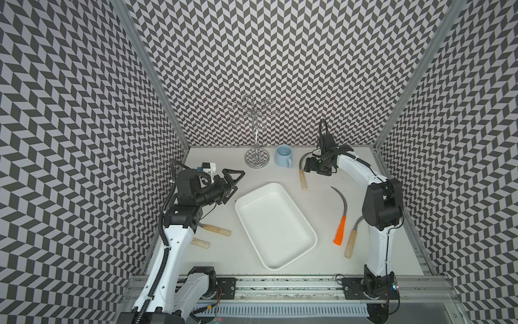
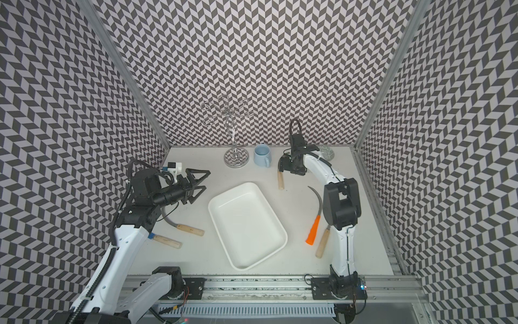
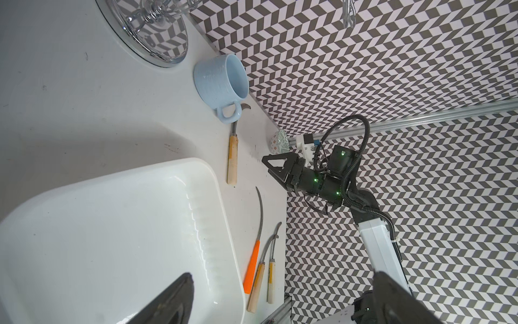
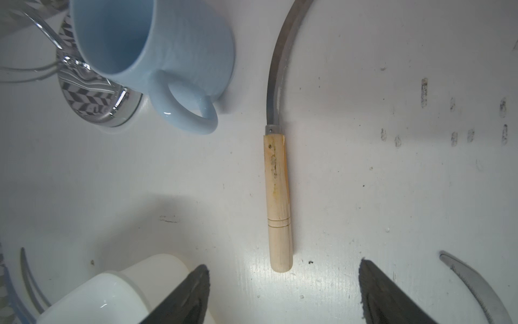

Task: Put small sickles into storage boxes
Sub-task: Pick up the sickle at the center of the board.

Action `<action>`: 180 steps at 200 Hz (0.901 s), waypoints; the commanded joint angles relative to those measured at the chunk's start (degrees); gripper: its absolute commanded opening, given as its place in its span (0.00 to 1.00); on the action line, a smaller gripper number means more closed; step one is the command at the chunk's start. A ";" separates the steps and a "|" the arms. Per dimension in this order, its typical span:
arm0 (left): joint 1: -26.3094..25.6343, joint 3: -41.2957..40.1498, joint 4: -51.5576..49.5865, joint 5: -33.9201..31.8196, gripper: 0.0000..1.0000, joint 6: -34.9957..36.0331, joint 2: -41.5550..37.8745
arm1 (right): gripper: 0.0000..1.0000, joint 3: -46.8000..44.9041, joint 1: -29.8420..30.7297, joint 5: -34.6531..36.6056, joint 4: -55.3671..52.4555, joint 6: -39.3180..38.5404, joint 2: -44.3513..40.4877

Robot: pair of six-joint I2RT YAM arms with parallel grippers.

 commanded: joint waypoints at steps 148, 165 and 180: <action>0.74 1.49 4.16 5.66 1.00 -1.73 3.14 | 0.48 20.97 5.43 8.68 -10.65 1.23 21.22; 0.69 0.80 5.09 5.98 1.00 -2.20 2.89 | 0.40 22.12 5.66 9.83 -11.22 1.71 22.57; 0.73 0.16 6.03 6.38 0.99 -2.74 2.75 | 0.35 22.44 5.68 10.76 -11.65 2.16 23.30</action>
